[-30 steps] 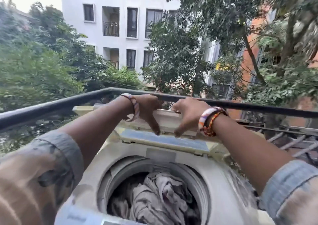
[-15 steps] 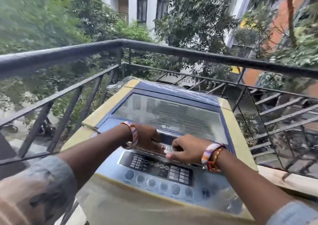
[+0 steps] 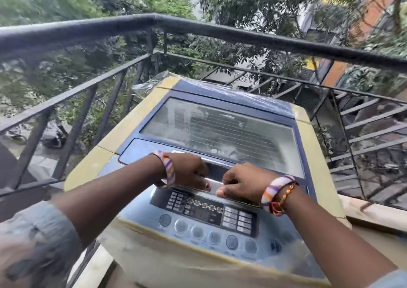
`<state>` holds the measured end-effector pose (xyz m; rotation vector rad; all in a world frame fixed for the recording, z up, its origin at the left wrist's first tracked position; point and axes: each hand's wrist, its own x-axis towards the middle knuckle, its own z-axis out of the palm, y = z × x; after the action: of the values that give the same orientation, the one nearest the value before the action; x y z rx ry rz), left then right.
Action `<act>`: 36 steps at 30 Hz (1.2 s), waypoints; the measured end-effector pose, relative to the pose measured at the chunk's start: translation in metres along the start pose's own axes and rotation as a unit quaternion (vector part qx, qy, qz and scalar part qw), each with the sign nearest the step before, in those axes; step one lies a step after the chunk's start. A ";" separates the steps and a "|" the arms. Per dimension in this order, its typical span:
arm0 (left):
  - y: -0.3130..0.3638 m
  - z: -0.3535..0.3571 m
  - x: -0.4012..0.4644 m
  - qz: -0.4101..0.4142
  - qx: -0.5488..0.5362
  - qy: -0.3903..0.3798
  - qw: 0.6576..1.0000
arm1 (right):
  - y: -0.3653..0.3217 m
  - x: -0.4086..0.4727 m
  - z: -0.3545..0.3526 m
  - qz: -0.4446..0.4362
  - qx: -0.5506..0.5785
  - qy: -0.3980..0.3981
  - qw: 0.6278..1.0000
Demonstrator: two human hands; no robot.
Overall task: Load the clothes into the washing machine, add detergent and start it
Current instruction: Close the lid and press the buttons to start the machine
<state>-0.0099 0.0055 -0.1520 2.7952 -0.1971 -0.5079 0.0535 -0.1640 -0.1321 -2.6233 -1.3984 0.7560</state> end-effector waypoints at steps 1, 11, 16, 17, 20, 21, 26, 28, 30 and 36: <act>0.000 0.001 0.000 -0.003 0.003 -0.002 1.000 | 0.001 0.003 -0.003 -0.003 0.005 -0.016 1.000; 0.012 0.007 -0.022 -0.024 -0.005 0.109 0.994 | -0.005 0.008 -0.020 0.010 0.006 -0.074 0.997; 0.010 0.031 -0.043 -0.045 -0.032 0.317 0.947 | -0.002 0.002 -0.017 0.013 0.039 -0.038 0.998; 0.008 0.035 -0.048 -0.071 -0.044 0.354 0.931 | 0.000 -0.001 -0.015 0.010 0.049 -0.023 0.999; -0.010 0.041 -0.060 -0.232 -0.062 0.400 0.884 | 0.007 -0.008 -0.009 -0.002 0.096 0.037 0.995; -0.016 0.042 -0.063 -0.284 -0.057 0.384 0.877 | 0.009 -0.011 -0.006 -0.006 0.119 0.060 0.991; -0.021 0.051 -0.066 -0.335 -0.053 0.359 0.870 | 0.009 -0.032 0.012 0.006 0.158 0.196 0.968; -0.018 0.052 -0.066 -0.340 -0.054 0.353 0.870 | 0.013 -0.046 0.017 0.023 0.179 0.286 0.941; -0.015 0.052 -0.065 -0.341 -0.058 0.357 0.868 | 0.021 -0.062 0.023 0.054 0.188 0.362 0.911; -0.013 0.050 -0.070 -0.333 -0.077 0.345 0.874 | 0.023 -0.109 0.075 0.208 0.074 0.474 0.852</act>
<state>-0.0920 0.0176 -0.1781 2.6200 0.9324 0.3601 -0.0142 -0.2762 -0.1624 -2.5382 -0.4730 -0.4168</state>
